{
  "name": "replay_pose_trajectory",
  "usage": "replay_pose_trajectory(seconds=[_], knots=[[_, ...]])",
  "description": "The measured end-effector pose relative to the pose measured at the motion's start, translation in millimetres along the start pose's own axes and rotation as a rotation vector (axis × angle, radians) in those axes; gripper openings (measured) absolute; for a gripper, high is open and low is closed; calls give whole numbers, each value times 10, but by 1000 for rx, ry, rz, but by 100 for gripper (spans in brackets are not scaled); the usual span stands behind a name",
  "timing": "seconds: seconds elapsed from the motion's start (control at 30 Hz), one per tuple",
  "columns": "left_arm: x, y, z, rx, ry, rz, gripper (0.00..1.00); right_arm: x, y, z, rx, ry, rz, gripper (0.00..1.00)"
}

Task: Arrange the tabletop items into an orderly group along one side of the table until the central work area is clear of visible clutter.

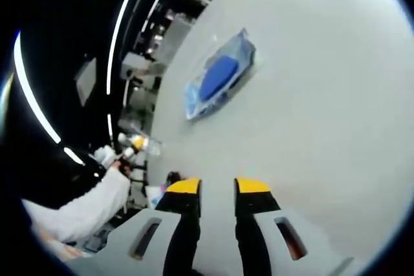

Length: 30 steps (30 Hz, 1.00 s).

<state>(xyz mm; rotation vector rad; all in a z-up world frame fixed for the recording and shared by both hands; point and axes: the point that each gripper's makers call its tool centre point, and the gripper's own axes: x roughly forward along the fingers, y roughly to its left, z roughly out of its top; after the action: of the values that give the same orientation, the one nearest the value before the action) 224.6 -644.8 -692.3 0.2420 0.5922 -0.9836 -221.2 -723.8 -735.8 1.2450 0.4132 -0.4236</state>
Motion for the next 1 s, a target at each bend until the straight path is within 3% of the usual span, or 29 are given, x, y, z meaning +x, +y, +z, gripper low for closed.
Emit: replay_pose_trajectory(seconds=[0.37,0.67,0.97,1.0], knots=[[-6,-73,-59,20,5,30,39,-32,-26,9,16,-12,0,17],[-4,-26,-63,-38,-4,80,39,-43,-3,5,19,-13,12,17],[-47,-39,-83,-52,0,72,40,-52,22,6,26,-23,24,17],[-69,-40,-37,-57,-23,68,41,-51,26,6,26,-23,26,17]])
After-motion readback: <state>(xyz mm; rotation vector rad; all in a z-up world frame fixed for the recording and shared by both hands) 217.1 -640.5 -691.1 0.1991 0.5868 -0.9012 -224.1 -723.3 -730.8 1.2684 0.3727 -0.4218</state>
